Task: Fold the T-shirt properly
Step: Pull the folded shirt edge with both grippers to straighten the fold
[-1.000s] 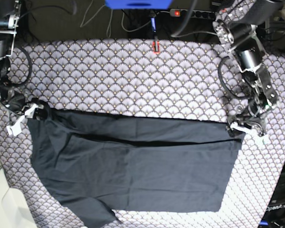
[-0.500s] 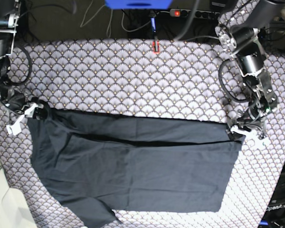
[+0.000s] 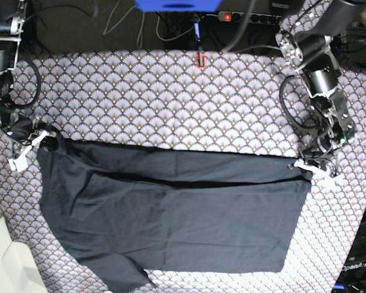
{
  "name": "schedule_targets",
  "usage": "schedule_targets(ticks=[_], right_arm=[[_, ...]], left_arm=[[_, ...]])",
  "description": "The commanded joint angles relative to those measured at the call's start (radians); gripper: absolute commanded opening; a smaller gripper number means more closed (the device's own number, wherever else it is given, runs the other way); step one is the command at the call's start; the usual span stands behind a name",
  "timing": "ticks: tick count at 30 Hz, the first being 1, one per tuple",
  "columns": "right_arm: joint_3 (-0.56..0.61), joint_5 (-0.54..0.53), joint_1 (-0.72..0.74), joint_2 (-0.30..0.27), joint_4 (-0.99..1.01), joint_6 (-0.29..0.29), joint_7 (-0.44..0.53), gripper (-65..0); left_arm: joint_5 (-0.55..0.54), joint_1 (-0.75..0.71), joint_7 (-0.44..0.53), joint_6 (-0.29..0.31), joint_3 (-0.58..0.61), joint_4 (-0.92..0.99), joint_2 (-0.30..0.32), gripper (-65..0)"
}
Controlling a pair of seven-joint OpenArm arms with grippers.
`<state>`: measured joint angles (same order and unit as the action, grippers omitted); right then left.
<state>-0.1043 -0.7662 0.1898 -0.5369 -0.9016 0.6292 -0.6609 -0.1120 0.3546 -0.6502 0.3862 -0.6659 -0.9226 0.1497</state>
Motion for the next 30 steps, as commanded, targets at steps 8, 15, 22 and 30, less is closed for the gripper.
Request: schedule_targets(ticks=[8,15,22,30], right_arm=[[-0.001,0.004,-0.066,-0.019,-0.113,0.013,-0.021,-65.0],[-0.002,0.003,-0.14,-0.021,-0.189,0.013,-0.02,-65.0],[-0.094,0.003,-0.278,-0.051,-0.314,0.014,-0.021,-65.0],[-0.166,0.003,-0.422,-0.061,-0.399,0.069,-0.02,-65.0]], left_arm=[[-0.008,-0.044,-0.118,0.001,-0.007,-0.206,0.003,-65.0],[-0.008,-0.101,-0.216,0.006,-0.007,-0.333,0.009,-65.0],[-0.002,-0.184,-0.247,0.009,-0.007,-0.408,0.012,-65.0],[-0.008,-0.296,-0.31,0.01,-0.007,-0.517,0.012,-65.0]])
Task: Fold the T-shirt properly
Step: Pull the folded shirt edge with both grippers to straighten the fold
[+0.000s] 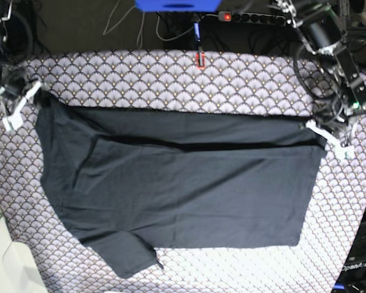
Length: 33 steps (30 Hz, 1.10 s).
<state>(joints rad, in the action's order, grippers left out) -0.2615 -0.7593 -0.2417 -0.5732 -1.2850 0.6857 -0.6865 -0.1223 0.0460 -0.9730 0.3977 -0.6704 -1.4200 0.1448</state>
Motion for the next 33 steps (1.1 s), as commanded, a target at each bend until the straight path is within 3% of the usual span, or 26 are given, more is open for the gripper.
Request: schedule_targets(ticks=[1,10,25,28,33], right_arm=[[-0.022,-0.004,-0.003,-0.023,-0.015,0.012,0.006,-65.0],[-0.065,-0.004,-0.112,-0.021,-0.015,0.012,0.08,-65.0],[-0.068,-0.004,-0.061,-0.017,0.026,0.012,0.075,-64.4],[-0.063,-0.007,-0.025,-0.011,0.084,0.012,0.075,-57.4],[-0.06,-0.006,-0.015,-0.012,0.1,0.012,0.075,-40.4]], left_arm=[[0.002,0.001,0.001,-0.001,-0.002,-0.034,0.017,-65.0],[0.002,-0.044,-0.01,-0.001,-0.002,-0.055,0.017,-65.0],[0.009,-0.036,-0.008,-0.004,-0.002,-0.044,0.017,-65.0],[0.011,-0.038,-0.01,-0.007,-0.002,-0.044,0.016,-65.0],[0.011,-0.045,-0.011,-0.009,-0.002,-0.048,0.008,-65.0]])
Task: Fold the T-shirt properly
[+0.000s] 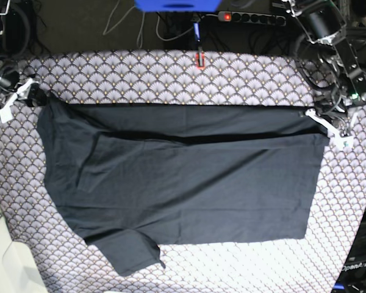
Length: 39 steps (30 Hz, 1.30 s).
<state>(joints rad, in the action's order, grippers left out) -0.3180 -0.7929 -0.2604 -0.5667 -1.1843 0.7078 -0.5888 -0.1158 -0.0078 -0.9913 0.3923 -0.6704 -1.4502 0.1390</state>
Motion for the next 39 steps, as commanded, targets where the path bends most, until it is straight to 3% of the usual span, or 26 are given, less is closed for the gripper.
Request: schedule_targets(ticks=[1,4,10,18,32,39], right_arm=[[-0.008,0.028,0.003,-0.019,-0.001,-0.01,-0.023,-38.0],[-0.011,0.026,0.019,-0.02,-0.001,-0.01,-0.023,-33.1],[-0.071,0.025,0.022,-0.017,-0.001,-0.01,-0.032,-31.4],[-0.218,0.03,0.065,0.03,0.001,-0.01,-0.171,-29.1],[-0.215,0.03,0.186,0.032,-0.001,-0.01,-0.372,-29.1],[-0.215,0.026,0.217,0.066,-0.004,-0.01,-0.443,-29.2]], left_arm=[[0.005,0.004,0.009,-0.003,-0.002,-0.013,0.014,-65.0],[0.005,-0.002,0.015,-0.003,-0.002,0.004,0.014,-65.0],[0.005,0.004,0.018,0.003,0.002,0.056,0.02,-65.0],[0.005,0.004,0.055,0.004,0.005,0.082,0.017,-65.0],[0.0,-0.016,0.05,0.001,-0.002,0.075,0.011,-65.0],[0.005,-0.017,0.058,0.0,-0.002,0.076,-0.014,-65.0]])
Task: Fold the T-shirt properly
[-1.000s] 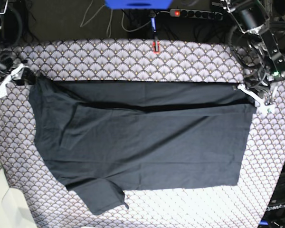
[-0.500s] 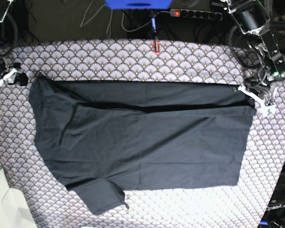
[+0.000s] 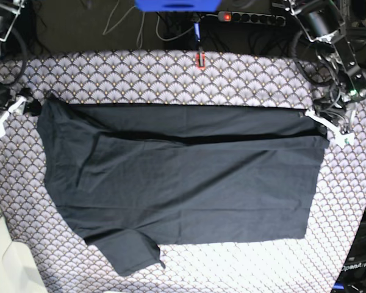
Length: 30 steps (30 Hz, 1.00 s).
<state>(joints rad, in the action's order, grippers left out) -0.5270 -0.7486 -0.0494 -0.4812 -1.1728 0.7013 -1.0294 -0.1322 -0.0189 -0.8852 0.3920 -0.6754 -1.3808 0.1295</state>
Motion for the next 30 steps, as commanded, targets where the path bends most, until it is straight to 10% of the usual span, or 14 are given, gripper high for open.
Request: schedule_targets(ticks=[1,30], right_arm=[[-0.006,-0.018,0.009,-0.015,-0.022,-0.003,-0.013,-29.3],[-0.005,-0.013,0.016,0.065,-0.126,-0.003,-0.07,-29.5]], left_arm=[[0.021,-0.006,-0.048,0.0,0.004,0.007,-0.004,-65.0],[0.021,-0.003,-0.048,-0.001,0.007,0.005,-0.006,-65.0]])
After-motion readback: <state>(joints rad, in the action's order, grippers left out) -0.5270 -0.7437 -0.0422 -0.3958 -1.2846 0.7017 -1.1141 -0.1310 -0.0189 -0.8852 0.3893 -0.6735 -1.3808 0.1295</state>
